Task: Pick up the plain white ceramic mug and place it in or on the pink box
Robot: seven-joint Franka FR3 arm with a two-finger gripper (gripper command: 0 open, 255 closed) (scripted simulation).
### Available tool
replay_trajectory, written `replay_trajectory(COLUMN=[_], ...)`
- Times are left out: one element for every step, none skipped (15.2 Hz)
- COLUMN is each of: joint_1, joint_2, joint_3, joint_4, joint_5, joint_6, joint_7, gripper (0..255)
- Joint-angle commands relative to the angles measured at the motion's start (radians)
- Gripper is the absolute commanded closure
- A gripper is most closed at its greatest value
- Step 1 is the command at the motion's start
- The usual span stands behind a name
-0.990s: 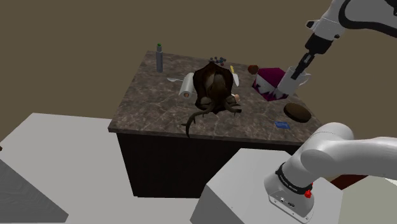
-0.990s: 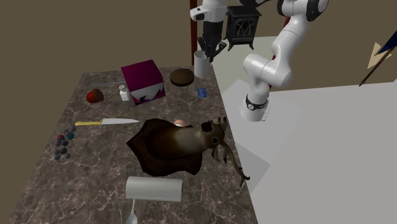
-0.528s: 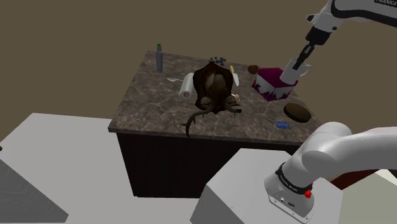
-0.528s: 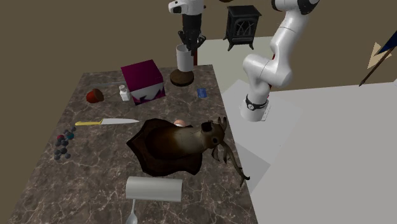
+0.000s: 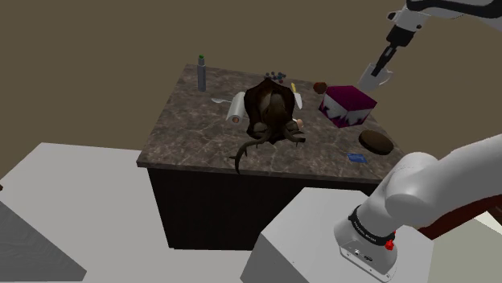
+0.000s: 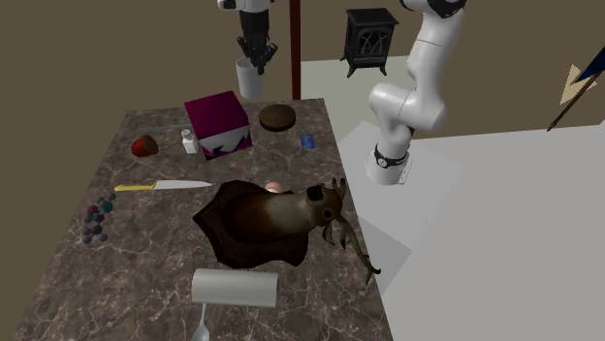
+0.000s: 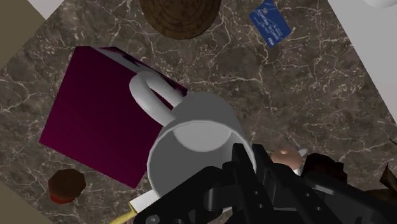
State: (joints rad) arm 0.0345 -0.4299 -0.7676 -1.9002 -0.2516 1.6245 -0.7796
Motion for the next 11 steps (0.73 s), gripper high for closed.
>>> replay_trajectory(joint_1=[0.028,0.043,0.058,0.071,0.077,0.072,0.043,-0.011,-0.084,-0.166,-0.252], joint_2=[0.082,0.133,0.190,0.254,0.328,0.416,0.513,0.610,0.694,0.765,0.827], joint_3=[-0.069,-0.112,-0.159,-0.210,-0.264,-0.318,-0.359,-0.379,-0.374,-0.351,-0.320], joint_4=[0.078,0.123,0.169,0.218,0.270,0.325,0.385,0.450,0.520,0.595,0.677], joint_5=[0.039,0.069,0.106,0.154,0.214,0.291,0.381,0.471,0.548,0.611,0.663], joint_6=[0.001,0.001,-0.001,-0.005,-0.012,-0.025,-0.046,-0.075,-0.109,-0.144,-0.181], joint_7=[-0.059,-0.095,-0.136,-0.182,-0.236,-0.298,-0.364,-0.426,-0.473,-0.506,-0.526], gripper=[255,255,255,255,255,255,255,255,255,255,255])
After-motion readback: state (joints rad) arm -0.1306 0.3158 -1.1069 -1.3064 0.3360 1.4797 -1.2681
